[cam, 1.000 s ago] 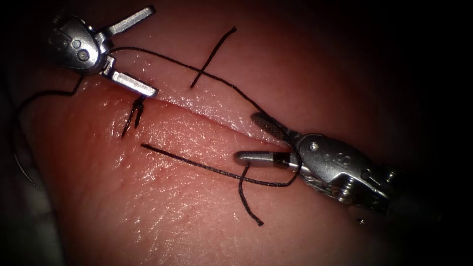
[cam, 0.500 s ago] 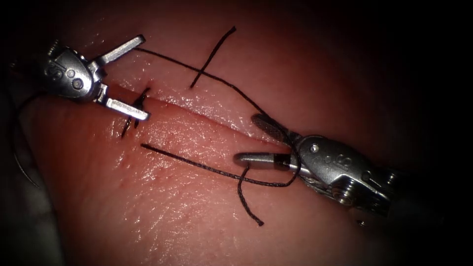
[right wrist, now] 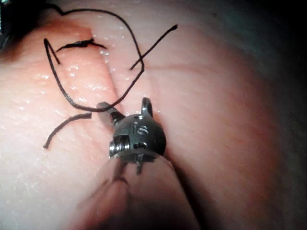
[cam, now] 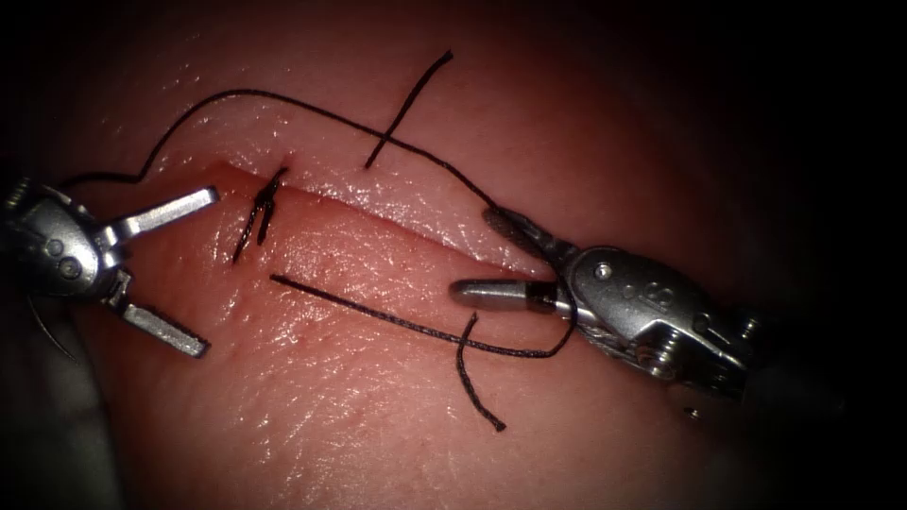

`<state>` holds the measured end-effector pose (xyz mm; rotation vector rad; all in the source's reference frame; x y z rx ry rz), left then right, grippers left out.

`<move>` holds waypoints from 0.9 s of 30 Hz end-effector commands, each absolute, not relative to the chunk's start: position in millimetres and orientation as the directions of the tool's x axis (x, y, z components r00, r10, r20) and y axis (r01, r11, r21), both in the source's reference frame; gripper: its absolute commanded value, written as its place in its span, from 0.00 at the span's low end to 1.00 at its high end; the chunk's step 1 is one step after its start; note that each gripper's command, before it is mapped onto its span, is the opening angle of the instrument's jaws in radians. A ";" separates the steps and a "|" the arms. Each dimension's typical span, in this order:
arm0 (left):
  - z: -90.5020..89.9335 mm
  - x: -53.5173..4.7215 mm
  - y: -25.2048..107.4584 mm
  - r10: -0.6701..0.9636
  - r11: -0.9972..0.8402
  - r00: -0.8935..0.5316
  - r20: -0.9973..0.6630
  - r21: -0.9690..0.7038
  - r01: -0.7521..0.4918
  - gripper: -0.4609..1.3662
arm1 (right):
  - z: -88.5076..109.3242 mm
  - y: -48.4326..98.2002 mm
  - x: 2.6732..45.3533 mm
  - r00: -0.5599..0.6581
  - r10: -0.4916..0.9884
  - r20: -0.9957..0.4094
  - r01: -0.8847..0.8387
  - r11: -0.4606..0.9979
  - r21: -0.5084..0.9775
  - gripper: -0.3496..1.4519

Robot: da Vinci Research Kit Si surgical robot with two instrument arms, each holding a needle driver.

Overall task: Wound Closure
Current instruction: Grab a working length of suture with the left gripper

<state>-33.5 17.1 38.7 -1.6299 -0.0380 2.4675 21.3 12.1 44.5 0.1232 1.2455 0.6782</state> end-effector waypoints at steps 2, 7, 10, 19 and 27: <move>37.5 -33.4 17.4 0.198 -0.979 -0.400 -0.895 -0.161 -0.123 0.80 | 44.3 12.3 21.2 0.156 0.532 -0.832 -0.395 0.806 0.441 0.98; 34.4 -33.2 19.4 0.232 -0.972 -0.395 -0.889 -0.194 -0.134 0.79 | 44.3 12.3 21.2 0.163 0.528 -0.833 -0.393 0.810 0.436 0.99; 32.5 -33.5 20.8 0.247 -0.968 -0.402 -0.882 -0.202 -0.152 0.75 | 44.3 12.2 21.2 0.171 0.524 -0.835 -0.390 0.814 0.431 0.99; 30.7 -36.4 22.8 0.206 -0.975 -0.432 -0.878 -0.145 -0.169 0.64 | 44.7 12.4 20.5 0.189 0.506 -0.841 -0.381 0.828 0.412 0.97; 31.8 -40.5 24.0 0.100 -0.987 -0.475 -0.874 -0.028 -0.156 0.62 | 44.8 12.4 19.2 0.192 0.500 -0.845 -0.373 0.833 0.408 0.95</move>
